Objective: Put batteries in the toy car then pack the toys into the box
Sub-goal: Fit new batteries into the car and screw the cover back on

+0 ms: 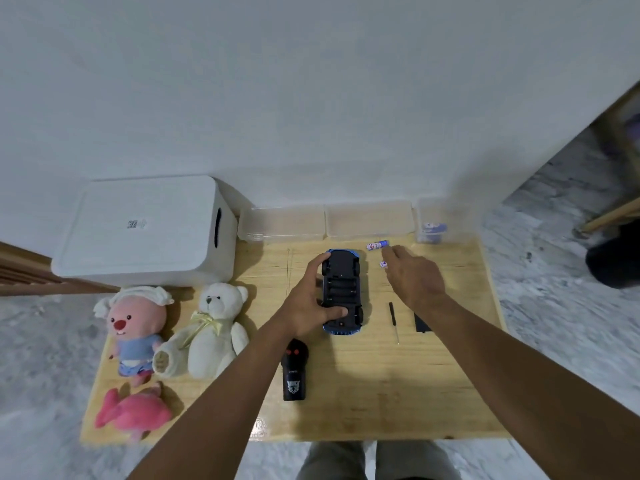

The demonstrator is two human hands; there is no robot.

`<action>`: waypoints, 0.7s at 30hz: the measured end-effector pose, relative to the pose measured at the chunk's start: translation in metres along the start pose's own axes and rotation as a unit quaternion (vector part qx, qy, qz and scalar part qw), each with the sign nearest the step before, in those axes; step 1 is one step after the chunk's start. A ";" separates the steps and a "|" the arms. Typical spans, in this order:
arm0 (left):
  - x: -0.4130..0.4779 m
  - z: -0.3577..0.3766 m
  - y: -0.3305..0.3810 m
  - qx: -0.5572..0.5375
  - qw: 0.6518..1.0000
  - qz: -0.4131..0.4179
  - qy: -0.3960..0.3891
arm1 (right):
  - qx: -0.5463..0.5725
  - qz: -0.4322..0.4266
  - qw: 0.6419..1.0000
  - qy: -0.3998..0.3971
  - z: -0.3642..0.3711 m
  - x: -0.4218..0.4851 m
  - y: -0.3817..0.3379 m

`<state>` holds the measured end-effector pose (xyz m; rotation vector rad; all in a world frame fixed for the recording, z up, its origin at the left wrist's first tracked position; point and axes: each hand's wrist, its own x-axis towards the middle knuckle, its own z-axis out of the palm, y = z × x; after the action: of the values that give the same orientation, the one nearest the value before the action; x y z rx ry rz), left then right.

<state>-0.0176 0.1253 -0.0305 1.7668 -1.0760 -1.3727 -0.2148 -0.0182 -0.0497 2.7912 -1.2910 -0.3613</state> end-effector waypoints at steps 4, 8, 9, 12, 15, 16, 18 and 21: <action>0.000 -0.004 0.000 -0.008 1.000 -0.003 -0.002 | 0.013 -0.037 0.999 0.036 -0.007 0.006 0.005; 0.003 -0.005 -0.001 -0.013 1.000 -0.008 0.000 | 0.071 0.016 0.997 -0.020 -0.013 0.002 0.004; 0.003 -0.005 -0.001 -0.015 1.000 -0.010 0.000 | 0.097 0.030 0.995 -0.020 -0.014 0.001 0.004; 0.005 -0.005 -0.001 -0.019 1.000 -0.015 0.000 | 0.162 0.068 0.984 -0.033 -0.017 0.005 0.001; 0.007 -0.004 -0.001 -0.023 1.000 -0.019 -0.001 | 0.238 0.093 0.966 -0.025 -0.016 0.013 -0.003; 0.007 -0.004 -0.002 -0.025 0.999 -0.020 -0.001 | 0.251 0.101 0.963 -0.023 -0.017 0.016 -0.005; 0.007 -0.003 -0.003 -0.025 0.999 -0.021 0.000 | 0.255 0.120 0.959 -0.027 -0.020 0.018 -0.007; 0.006 -0.002 -0.004 -0.023 0.999 -0.024 -0.001 | 0.219 0.102 0.970 -0.014 -0.024 0.017 -0.010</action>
<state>-0.0137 0.1219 -0.0361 1.7680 -1.0008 -1.4176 -0.1915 -0.0256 -0.0306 2.9508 -1.8431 -0.1134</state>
